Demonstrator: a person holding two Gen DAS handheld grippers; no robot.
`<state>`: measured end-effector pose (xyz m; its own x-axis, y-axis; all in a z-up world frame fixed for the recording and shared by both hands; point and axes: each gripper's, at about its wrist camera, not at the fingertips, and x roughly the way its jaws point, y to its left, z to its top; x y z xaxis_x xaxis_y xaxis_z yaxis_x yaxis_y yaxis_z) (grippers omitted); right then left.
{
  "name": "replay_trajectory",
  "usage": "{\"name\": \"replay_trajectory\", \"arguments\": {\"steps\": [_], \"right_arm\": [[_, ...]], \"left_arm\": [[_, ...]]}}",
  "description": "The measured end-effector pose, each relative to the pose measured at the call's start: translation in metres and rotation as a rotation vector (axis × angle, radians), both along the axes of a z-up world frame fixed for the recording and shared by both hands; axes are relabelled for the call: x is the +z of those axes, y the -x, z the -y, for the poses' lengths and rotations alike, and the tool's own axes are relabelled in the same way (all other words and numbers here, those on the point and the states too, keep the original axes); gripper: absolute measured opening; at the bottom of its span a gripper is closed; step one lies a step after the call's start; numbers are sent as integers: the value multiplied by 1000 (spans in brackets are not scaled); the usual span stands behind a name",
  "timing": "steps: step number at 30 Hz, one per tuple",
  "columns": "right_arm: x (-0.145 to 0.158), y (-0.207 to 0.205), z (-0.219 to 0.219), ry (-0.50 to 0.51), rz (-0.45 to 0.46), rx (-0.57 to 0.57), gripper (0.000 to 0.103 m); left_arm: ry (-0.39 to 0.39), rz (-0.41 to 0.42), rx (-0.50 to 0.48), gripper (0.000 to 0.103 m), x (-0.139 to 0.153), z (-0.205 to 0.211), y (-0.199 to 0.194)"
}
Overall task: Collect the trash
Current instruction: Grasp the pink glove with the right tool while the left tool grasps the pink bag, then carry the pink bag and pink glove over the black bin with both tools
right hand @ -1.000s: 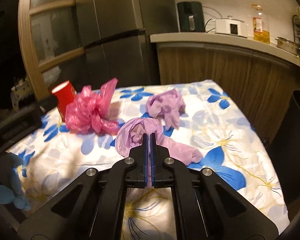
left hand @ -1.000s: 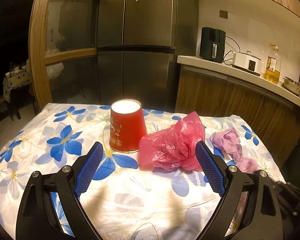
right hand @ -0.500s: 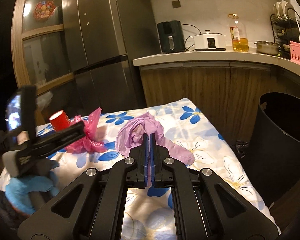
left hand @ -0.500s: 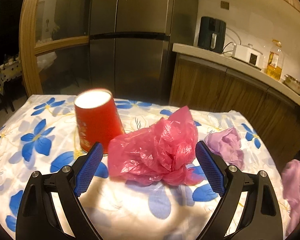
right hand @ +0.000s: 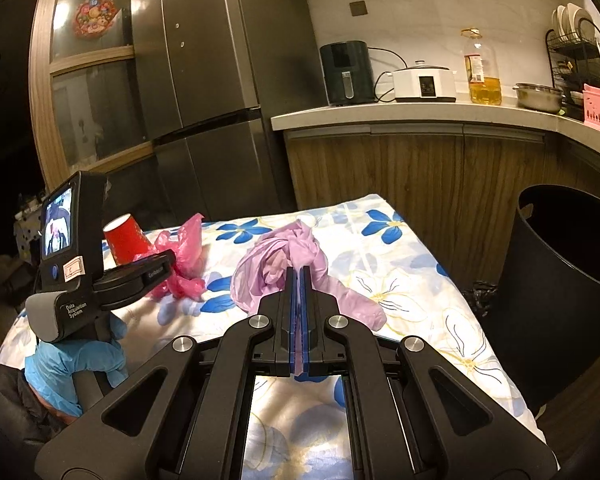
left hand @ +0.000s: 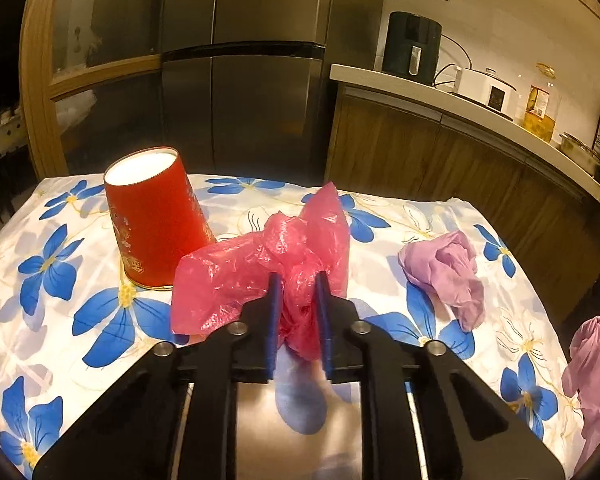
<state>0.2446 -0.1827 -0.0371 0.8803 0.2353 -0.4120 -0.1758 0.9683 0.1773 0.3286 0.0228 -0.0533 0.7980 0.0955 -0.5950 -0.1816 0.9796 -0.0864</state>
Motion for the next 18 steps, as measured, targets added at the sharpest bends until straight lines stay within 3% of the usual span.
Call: {"name": "replay_trajectory", "arguments": {"steps": [7,18], "right_arm": [[9,13,8,5,30,-10,2],[40,48,46,-7,139,-106,2]], "left_arm": [[47,42,-48,12,10,2,26],[54,194,-180,11,66,46,92]]}}
